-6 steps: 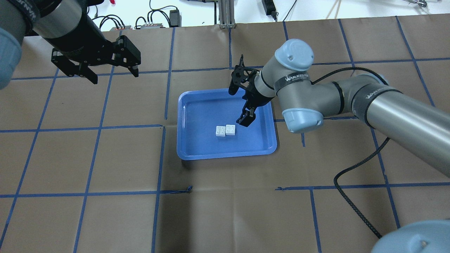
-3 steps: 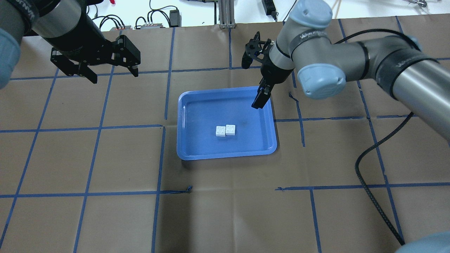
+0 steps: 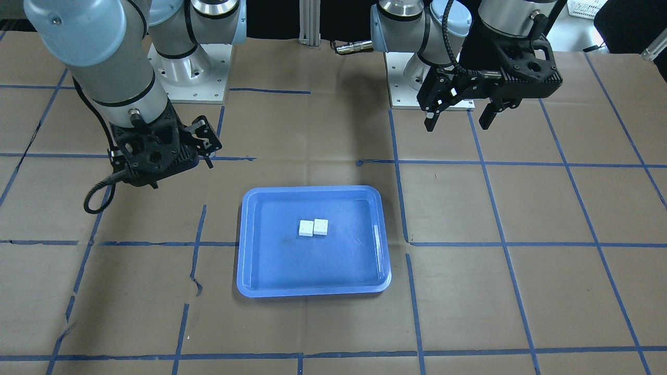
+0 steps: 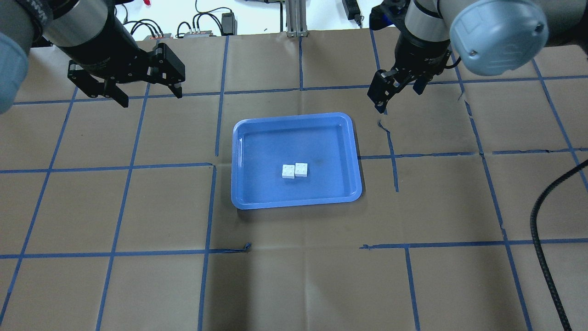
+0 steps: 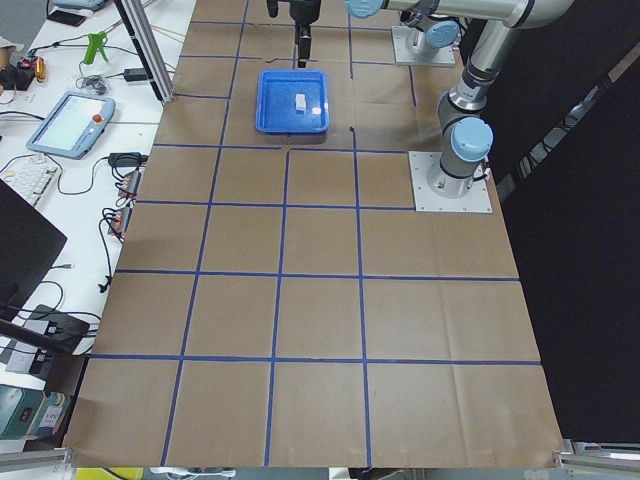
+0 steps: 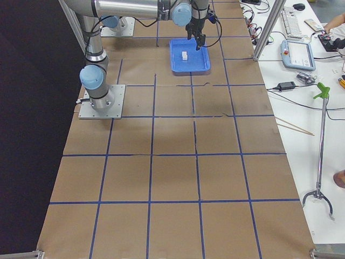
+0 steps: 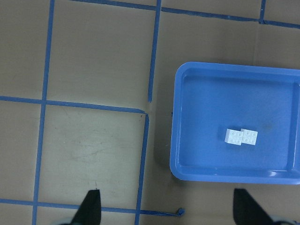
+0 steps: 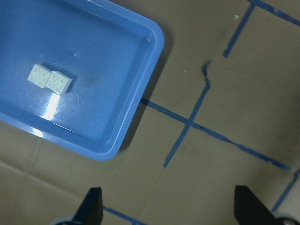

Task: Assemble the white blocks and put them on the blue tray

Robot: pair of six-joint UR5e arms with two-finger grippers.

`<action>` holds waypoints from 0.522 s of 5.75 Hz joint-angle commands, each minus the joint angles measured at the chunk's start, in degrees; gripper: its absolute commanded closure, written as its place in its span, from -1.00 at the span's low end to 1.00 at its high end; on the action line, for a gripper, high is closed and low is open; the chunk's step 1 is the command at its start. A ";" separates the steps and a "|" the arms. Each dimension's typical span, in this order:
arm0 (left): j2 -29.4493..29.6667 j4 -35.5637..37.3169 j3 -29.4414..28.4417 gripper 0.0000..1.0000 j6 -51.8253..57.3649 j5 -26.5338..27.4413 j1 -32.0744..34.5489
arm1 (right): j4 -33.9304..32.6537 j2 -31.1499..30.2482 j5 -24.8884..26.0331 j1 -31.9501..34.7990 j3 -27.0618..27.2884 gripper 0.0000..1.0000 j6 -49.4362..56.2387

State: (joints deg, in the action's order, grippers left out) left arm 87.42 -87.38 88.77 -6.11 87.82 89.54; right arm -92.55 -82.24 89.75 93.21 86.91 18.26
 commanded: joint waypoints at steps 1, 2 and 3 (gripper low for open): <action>0.03 0.02 -0.09 -0.98 -0.05 -0.02 -0.07 | 4.91 -5.27 2.01 -0.75 0.36 -1.00 -9.79; 0.03 0.02 0.00 -0.98 -0.05 -0.02 -0.07 | 7.53 -7.13 1.57 -1.45 0.72 -0.99 -12.26; 0.03 0.02 0.09 -0.98 -0.05 -0.10 -0.07 | 7.73 -8.10 1.39 -2.41 1.24 -0.99 -12.20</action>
State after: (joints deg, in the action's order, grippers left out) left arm 87.45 -87.36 88.78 -6.15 87.77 89.47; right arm -85.67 -89.08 91.33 91.65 87.68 6.83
